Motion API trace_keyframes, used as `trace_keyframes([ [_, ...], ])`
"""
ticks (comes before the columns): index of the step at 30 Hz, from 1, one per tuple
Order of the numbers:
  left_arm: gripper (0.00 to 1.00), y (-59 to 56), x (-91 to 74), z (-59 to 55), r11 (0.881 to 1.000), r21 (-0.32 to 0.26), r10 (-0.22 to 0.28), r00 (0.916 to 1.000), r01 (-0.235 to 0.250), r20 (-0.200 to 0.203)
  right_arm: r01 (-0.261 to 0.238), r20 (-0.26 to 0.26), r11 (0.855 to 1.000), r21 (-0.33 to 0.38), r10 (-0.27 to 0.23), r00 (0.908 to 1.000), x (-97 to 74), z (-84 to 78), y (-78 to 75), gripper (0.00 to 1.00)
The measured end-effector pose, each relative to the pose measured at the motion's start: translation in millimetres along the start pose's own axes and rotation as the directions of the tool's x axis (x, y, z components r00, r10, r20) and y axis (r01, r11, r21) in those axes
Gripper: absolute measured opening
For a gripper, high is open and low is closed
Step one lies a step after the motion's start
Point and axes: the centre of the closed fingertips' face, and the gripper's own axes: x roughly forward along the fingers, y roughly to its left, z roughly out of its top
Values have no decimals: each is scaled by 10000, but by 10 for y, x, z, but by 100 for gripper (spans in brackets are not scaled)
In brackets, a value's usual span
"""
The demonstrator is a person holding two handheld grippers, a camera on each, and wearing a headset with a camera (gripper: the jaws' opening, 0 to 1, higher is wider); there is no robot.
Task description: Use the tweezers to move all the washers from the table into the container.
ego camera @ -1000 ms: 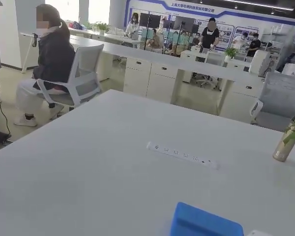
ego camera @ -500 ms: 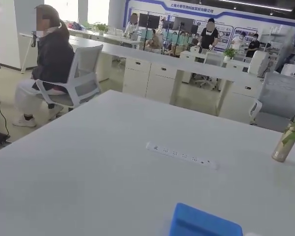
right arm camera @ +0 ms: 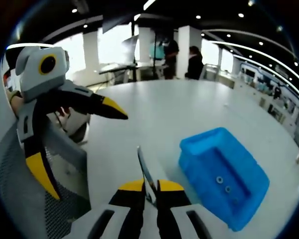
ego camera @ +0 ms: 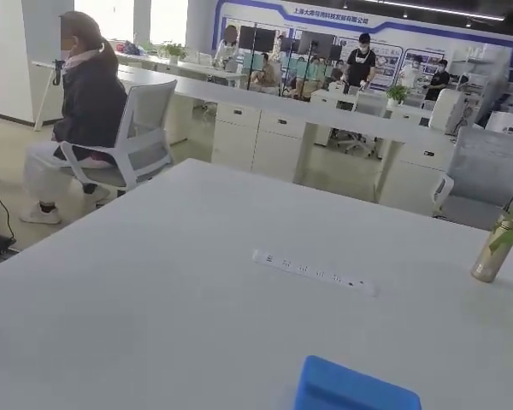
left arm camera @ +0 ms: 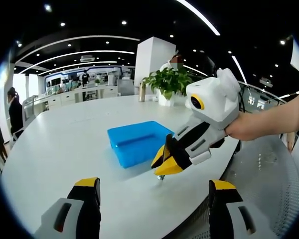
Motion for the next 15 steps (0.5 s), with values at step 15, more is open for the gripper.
trace_keyframes([
  [15,89,9,-6,11,10000,-11,20,10000,-20,75,-212,1365,9634,2672,-161,9905,-168,117,-190,3],
])
